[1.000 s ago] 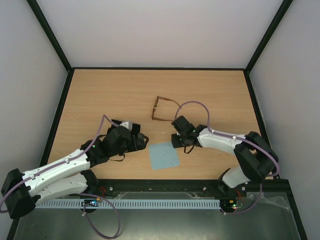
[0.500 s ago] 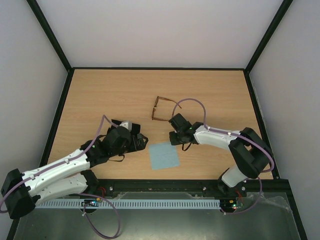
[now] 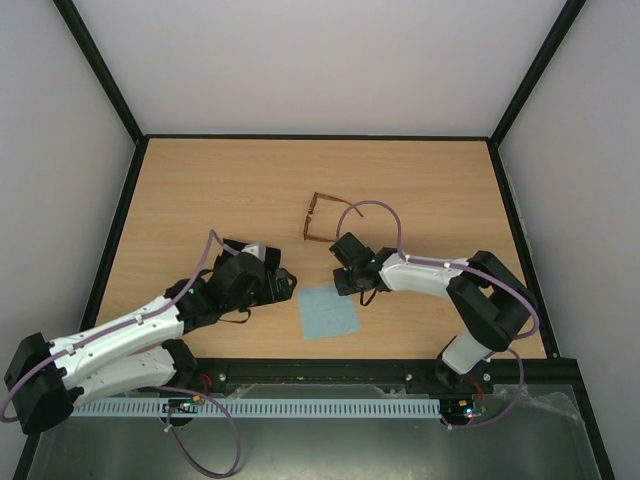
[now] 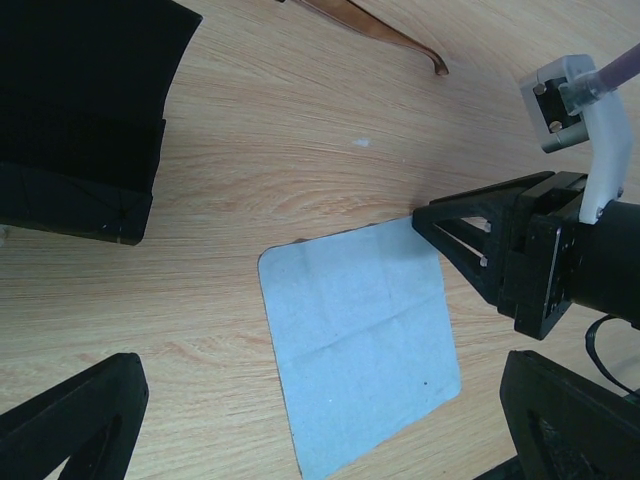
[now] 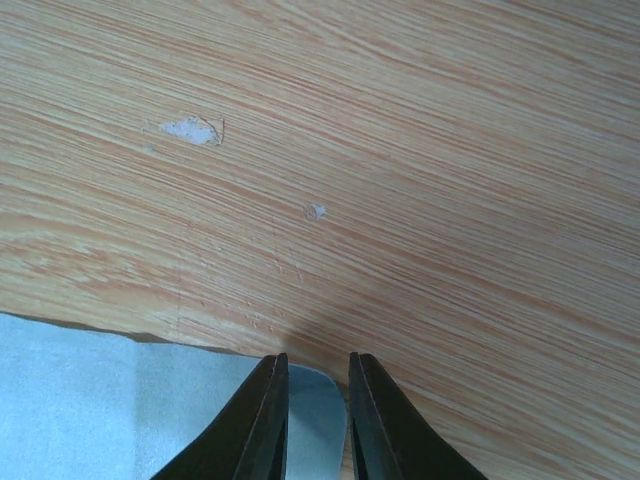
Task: Organize the sunglasses
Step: Fold the glasses cleaning cloth at the center of the board.
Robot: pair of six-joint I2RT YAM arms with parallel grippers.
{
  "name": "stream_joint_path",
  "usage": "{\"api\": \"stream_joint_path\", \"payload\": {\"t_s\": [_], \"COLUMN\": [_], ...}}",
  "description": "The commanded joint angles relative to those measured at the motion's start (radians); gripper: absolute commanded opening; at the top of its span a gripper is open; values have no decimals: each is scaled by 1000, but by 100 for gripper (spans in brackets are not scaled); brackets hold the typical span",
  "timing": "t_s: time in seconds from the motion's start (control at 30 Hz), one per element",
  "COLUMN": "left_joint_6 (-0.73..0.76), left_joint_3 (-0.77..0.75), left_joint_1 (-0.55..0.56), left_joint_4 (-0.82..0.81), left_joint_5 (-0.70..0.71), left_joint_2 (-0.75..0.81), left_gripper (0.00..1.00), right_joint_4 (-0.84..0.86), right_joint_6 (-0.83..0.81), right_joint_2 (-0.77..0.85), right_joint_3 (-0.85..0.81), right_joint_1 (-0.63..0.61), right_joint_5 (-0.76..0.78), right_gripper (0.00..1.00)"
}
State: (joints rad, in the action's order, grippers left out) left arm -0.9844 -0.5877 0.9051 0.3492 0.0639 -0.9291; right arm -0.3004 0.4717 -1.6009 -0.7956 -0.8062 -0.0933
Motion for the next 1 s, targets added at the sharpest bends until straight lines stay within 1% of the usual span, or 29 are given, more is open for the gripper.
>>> {"api": "stream_joint_path", "payload": {"t_s": [0.0,0.27,0.47,0.6,0.83,0.9,0.97], "left_joint_6": [5,7,7,10,23,29,39], "left_joint_3": [13,11,7,-1,-27,-34,-46], "left_joint_1": [5,5,6,17,45,47,48], "left_joint_4": [-17,-30,-49,-71,-105,-112,-114], "left_joint_5": [-1,-10,-21,-31,-32,-31,-24], "left_joint_2": [-14,-44,-71,-117,-202,-227,-255], "left_gripper": [99,99,99,97,87,82,80], "right_joint_4": [-11,-22,-10,-14,-27,-21,-8], "right_joint_6": [-9,3,23,28,34,36,38], "right_joint_2": [-34,-23,3,38,98,101,97], "right_joint_3": [-8,24,59,77,85,84,84], "right_joint_1": [-15,-41,-47,-47,-47,-47,-47], "right_joint_5": [55,81,88,96,107,102,94], "right_gripper": [17,10,3,2,2,1,2]}}
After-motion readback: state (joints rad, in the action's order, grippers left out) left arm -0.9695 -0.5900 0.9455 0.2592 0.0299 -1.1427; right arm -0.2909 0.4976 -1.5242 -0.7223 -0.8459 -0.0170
